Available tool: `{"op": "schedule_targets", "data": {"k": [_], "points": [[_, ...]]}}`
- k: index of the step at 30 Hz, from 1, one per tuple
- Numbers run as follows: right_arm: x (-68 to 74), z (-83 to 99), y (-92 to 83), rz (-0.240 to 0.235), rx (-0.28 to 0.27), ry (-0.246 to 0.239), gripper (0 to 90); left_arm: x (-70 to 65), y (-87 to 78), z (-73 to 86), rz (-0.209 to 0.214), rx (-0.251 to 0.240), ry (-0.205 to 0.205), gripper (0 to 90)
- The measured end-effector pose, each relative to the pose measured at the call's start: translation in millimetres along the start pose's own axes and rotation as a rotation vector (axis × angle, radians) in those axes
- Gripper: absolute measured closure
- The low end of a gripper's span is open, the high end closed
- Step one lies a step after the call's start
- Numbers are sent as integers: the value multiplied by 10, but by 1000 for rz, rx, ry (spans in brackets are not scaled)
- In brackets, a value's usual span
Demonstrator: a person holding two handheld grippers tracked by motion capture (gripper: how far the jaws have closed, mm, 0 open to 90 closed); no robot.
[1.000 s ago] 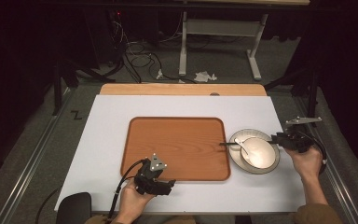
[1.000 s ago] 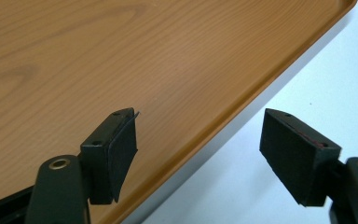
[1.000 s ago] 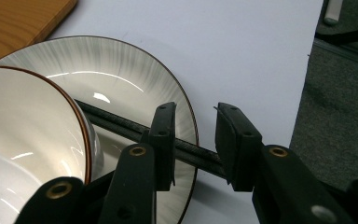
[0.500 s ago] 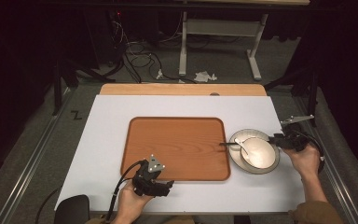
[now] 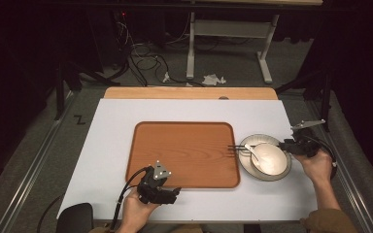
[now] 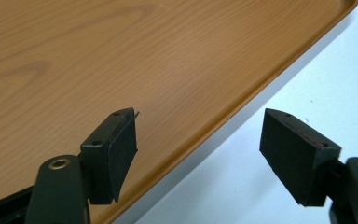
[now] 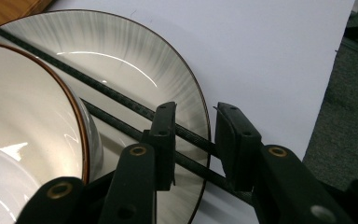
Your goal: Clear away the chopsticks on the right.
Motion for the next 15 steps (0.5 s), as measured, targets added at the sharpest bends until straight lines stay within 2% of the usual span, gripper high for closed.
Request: {"op": "schedule_targets", "data": {"k": [5,10,15], "points": [[10,12,-20,-19,3,-5,755,0,-2,0,0,0,1,273],[38,-2,-3,-36,-1,-31,753,-8,2,-2,-2,-2,5,273],[34,7,-10,-60,3,-30,782,-8,-6,-2,1,-6,2,273]]}}
Point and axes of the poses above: each handheld gripper's, and its own axes: y roughly forward along the jaws, z roughly out of its underside, x roughly to its left, the point moved 2 cm from there along y, roughly forward along the jaws, and after that the axes turned 8 degrees about -y, right-handed, at the moved point
